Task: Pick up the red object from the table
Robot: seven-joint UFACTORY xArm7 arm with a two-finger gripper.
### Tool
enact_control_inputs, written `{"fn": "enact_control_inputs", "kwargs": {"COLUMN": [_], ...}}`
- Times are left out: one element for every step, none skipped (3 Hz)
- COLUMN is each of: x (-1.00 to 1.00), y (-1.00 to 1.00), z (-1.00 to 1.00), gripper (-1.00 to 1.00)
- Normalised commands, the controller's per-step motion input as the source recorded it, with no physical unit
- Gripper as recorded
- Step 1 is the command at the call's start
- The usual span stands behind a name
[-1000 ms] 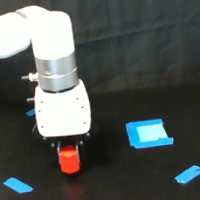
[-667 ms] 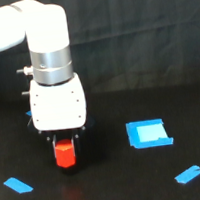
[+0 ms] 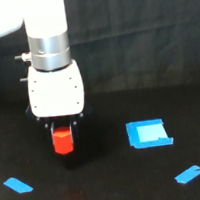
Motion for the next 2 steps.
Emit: {"fn": "enact_control_inputs", "kwargs": {"x": [0.06, 0.26], "y": [0.22, 0.34], "z": [1.0, 0.9], "gripper": [-1.0, -1.0]}}
